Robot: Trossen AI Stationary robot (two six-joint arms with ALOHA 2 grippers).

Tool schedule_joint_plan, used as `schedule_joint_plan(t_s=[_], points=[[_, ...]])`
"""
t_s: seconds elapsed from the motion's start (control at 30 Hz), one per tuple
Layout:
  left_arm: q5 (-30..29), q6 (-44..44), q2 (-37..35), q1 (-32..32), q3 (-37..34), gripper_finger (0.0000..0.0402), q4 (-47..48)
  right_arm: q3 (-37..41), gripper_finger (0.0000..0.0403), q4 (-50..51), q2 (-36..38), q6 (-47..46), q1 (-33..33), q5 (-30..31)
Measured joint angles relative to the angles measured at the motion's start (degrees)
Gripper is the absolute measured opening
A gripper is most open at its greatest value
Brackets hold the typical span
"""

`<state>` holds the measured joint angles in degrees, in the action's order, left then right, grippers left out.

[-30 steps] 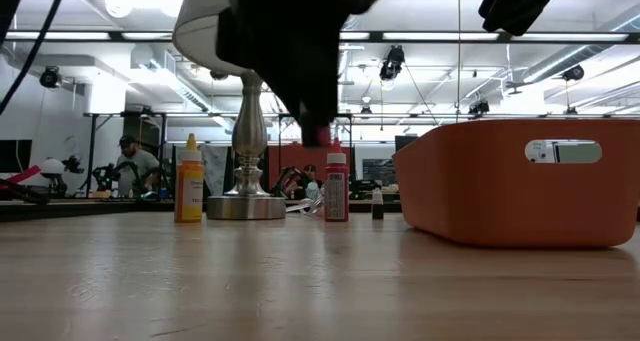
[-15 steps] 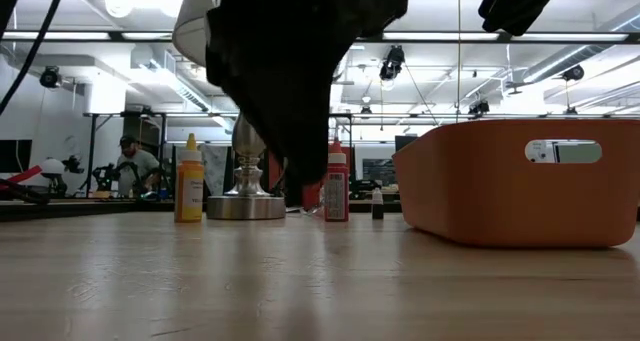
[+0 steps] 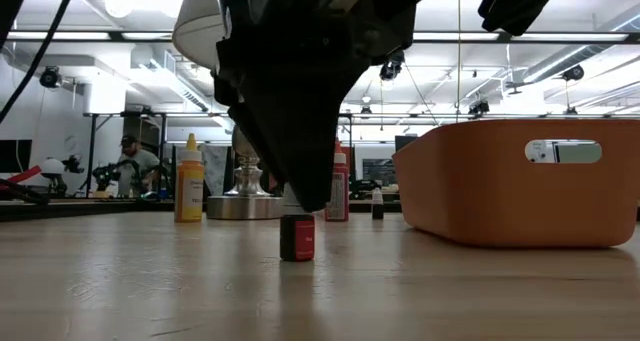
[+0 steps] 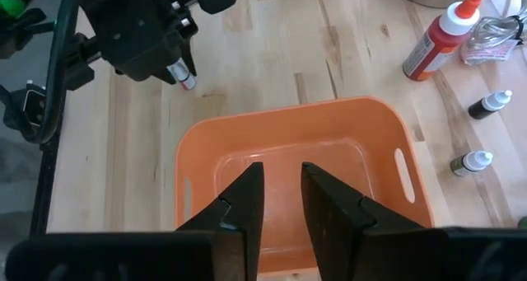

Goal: Pick & Place food coloring
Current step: Move the small food coloring bottle from the left to the center of the table

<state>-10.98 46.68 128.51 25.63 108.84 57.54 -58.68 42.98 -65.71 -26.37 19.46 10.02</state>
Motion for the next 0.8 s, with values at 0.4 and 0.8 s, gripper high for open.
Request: schedule_joint_plan(t_s=[0.4, 0.8], points=[[-0.2, 0.28, -0.38, -0.09, 0.59, 0.0096, 2.17, -0.01, 0.0086, -0.02, 0.0, 0.02, 0.04, 0.02], [-0.58, 7.44, -4.89, -0.5, 0.63, 0.014, 8.39, -0.01, 0.0079, -0.04, 0.0, 0.02, 0.02, 0.04]])
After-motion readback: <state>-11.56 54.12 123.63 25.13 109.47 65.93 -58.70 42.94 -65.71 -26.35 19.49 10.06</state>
